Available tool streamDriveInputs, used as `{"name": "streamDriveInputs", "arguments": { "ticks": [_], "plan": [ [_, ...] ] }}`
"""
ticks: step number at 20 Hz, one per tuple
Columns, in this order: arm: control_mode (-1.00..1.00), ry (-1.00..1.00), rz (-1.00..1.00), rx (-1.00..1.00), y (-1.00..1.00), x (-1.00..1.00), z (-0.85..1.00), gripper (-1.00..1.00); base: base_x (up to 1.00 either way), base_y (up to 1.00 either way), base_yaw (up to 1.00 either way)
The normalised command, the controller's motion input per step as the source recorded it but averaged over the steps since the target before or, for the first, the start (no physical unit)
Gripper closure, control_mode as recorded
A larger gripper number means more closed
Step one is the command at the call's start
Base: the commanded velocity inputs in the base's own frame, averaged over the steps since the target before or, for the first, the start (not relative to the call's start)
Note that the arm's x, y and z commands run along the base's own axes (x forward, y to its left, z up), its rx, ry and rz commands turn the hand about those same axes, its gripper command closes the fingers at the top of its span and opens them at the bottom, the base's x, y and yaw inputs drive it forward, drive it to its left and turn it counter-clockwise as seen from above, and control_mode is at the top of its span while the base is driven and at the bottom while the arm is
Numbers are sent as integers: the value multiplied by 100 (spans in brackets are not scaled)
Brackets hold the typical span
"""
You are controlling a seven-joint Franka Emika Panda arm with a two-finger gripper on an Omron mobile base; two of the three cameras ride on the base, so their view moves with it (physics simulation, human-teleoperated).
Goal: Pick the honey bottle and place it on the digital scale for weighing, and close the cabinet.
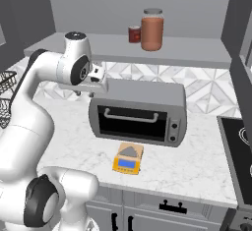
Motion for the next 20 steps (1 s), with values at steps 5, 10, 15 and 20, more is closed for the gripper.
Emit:
{"name": "streamDriveInputs", "arguments": {
  "ticks": [5,10,15,20],
  "plan": [
    [-100,-15,-1,0,-1,-41,0,-100,0,0,0],
    [-100,-28,-3,0,-4,-52,7,-100,0,0,0],
    [-100,-33,-3,0,-25,-39,56,-100,0,0,0],
    [-100,-29,-2,0,-23,-23,68,-100,0,0,0]
  ]
}}
